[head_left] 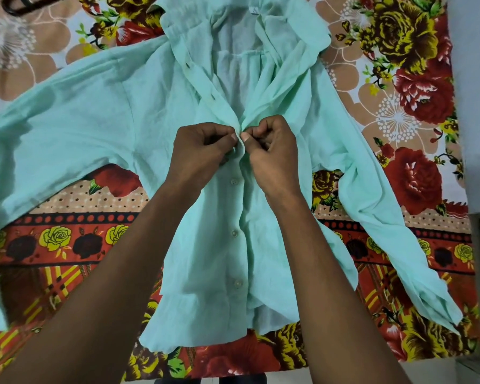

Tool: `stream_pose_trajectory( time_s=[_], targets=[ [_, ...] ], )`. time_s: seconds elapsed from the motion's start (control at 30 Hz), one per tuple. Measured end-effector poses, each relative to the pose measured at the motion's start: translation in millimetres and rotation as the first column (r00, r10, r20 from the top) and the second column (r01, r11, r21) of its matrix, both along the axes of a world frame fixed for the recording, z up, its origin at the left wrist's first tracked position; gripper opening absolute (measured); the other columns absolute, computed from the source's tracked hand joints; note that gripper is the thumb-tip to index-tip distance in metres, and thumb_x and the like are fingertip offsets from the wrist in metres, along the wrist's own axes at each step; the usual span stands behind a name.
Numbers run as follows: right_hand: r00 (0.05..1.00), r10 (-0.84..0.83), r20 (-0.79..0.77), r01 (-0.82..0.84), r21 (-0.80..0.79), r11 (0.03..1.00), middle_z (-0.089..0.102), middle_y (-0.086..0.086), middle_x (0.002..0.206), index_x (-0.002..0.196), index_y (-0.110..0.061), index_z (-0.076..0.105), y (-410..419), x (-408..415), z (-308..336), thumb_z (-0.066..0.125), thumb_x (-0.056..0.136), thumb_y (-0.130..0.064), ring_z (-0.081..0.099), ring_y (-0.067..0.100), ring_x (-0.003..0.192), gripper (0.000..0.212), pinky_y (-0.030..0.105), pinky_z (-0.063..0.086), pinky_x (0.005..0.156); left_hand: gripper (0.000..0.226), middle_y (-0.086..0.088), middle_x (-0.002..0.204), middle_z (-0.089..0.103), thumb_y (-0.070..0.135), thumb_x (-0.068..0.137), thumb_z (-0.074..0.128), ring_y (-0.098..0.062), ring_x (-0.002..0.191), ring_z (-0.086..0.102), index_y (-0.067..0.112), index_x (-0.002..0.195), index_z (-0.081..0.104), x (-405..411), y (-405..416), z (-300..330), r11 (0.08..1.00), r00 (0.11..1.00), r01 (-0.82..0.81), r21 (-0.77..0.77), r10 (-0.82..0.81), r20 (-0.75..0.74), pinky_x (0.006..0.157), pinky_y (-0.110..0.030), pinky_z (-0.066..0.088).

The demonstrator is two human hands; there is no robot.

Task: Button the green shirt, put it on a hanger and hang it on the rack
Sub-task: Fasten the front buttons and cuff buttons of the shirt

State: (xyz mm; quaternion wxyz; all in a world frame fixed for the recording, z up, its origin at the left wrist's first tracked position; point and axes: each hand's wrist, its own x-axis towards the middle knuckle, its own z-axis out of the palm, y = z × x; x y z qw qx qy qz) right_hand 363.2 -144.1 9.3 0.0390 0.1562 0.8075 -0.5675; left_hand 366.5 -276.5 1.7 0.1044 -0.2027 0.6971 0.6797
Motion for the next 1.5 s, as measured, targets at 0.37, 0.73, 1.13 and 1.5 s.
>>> stream_pose_trajectory(
  time_s=[0.37, 0.73, 1.13, 1.5],
  targets=[
    [0.992, -0.029, -0.125, 0.043, 0.109, 0.993, 0.070, -0.010, 0.076, 0.098, -0.005, 0.057, -2, -2, -5, 0.078, 0.091, -0.011, 0.069, -0.002, 0.073, 0.023, 0.007, 0.047, 0.068, 0.006, -0.015, 0.078, 0.077, 0.006, 0.091, 0.078, -0.018, 0.070, 0.071, 0.000, 0.092, 0.079, -5, 2, -3, 1.000, 1.000, -0.026, -0.002, 0.026, -0.005, 0.075, -0.031, 0.063],
    [0.990, -0.139, -0.017, 0.140, 0.112, 0.984, 0.071, -0.005, 0.086, 0.095, -0.017, 0.064, 6, -23, -15, 0.069, 0.097, -0.022, 0.072, 0.015, 0.079, 0.007, 0.039, 0.062, 0.080, 0.029, -0.006, 0.078, 0.073, 0.032, 0.092, 0.080, -0.018, 0.066, 0.063, 0.002, 0.090, 0.077, -23, -9, 1, 0.990, 0.972, -0.129, 0.066, 0.112, 0.208, 0.071, -0.029, 0.061],
    [0.969, -0.220, 0.112, 0.205, 0.130, 0.970, 0.074, 0.002, 0.083, 0.085, -0.013, 0.070, 1, -66, -24, 0.068, 0.092, -0.015, 0.073, 0.028, 0.081, 0.007, 0.044, 0.062, 0.084, 0.024, -0.003, 0.061, 0.060, 0.014, 0.091, 0.077, -0.016, 0.060, 0.057, 0.014, 0.068, 0.069, -63, -4, 2, 0.950, 0.947, -0.306, -0.053, 0.310, 0.084, 0.075, -0.032, 0.059],
    [0.993, -0.089, 0.073, 0.071, 0.217, 0.974, 0.077, -0.002, 0.090, 0.097, -0.013, 0.078, 9, -76, -35, 0.062, 0.091, -0.005, 0.074, 0.019, 0.089, 0.019, 0.046, 0.063, 0.085, 0.013, -0.003, 0.069, 0.063, 0.022, 0.090, 0.072, -0.021, 0.062, 0.058, 0.017, 0.082, 0.062, -73, 8, -11, 0.971, 0.981, -0.189, -0.149, 0.192, 0.002, 0.068, -0.037, 0.052]
  ],
)
